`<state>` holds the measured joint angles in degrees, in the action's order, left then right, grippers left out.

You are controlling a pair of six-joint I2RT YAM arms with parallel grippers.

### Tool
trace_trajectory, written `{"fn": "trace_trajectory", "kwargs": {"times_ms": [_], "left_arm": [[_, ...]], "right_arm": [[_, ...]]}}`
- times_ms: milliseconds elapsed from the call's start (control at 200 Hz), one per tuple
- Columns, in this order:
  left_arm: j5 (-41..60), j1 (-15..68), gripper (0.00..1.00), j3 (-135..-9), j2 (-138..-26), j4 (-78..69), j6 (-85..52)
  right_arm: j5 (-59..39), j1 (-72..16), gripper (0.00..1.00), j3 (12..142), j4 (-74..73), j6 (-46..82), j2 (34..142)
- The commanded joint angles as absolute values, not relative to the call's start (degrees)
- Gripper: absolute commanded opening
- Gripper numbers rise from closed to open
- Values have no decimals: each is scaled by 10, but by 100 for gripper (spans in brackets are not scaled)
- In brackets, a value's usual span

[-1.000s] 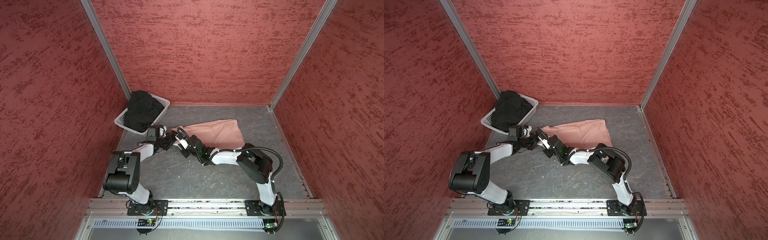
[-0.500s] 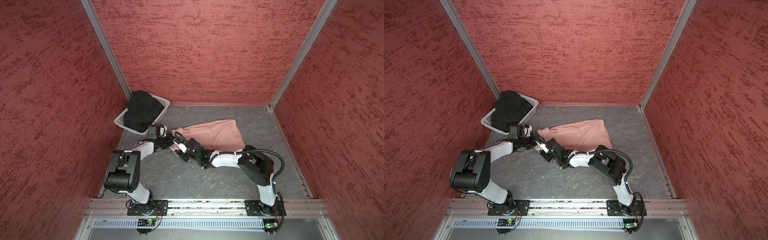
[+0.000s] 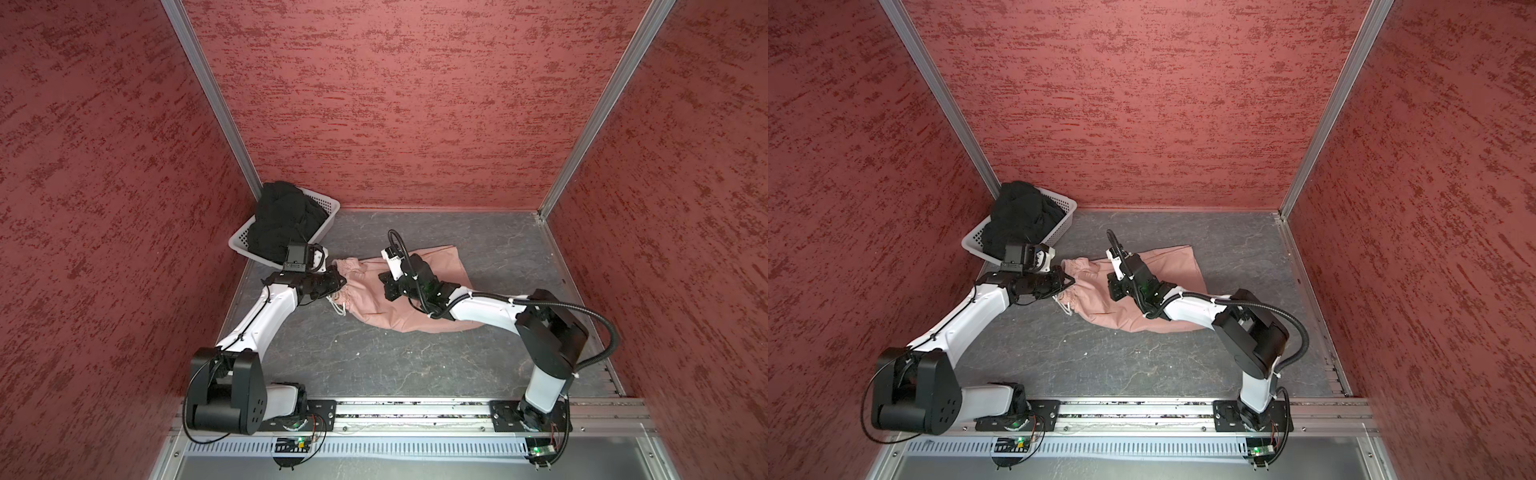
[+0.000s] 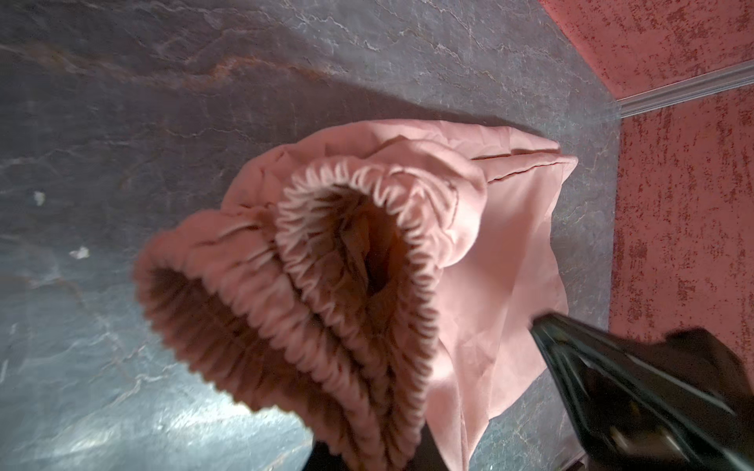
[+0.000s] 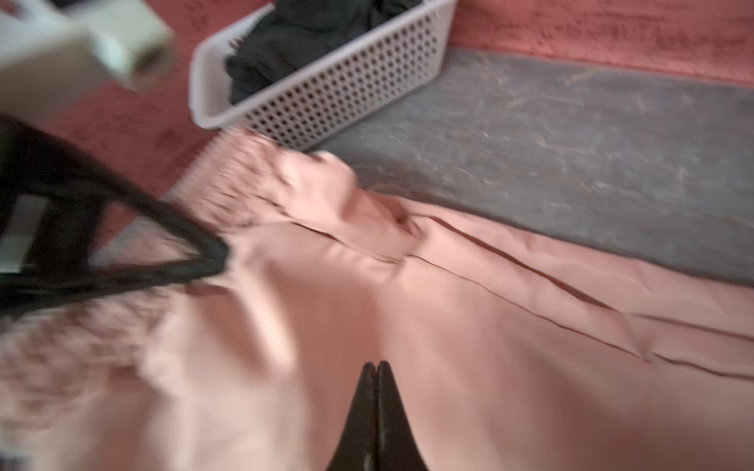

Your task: Fold and stack the shorts

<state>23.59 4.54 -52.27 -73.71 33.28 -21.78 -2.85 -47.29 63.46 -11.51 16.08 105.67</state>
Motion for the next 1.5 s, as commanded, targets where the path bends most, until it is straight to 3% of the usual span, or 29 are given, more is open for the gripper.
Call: {"fn": "trace_trajectory", "kwargs": {"times_ms": [0,281,371,521,591,892,1122,1252,1493], "left_arm": [[187,50,10,-557,-699,435,-186],[125,51,10,-652,-681,554,-151],[118,61,10,-686,-693,574,-148],[85,108,11,-744,-718,622,-151],[73,126,11,-755,-730,632,-157],[-10,224,11,-849,-834,682,-178],[-67,308,11,-966,-935,744,-199],[-74,343,11,-1017,-980,758,-215],[-57,413,12,-1053,-1049,719,-250]], "right_arm": [[-75,-484,0,635,-85,228,1099],[-126,-507,0,686,-107,269,1185],[-105,-510,20,700,-94,265,1179],[-68,-491,40,673,-107,265,1130],[-65,-469,45,637,-131,281,1096],[9,-403,41,481,-134,286,937],[42,-344,25,388,-117,310,880],[10,-320,17,357,-123,317,877],[-34,-261,18,279,-182,354,815]]}}
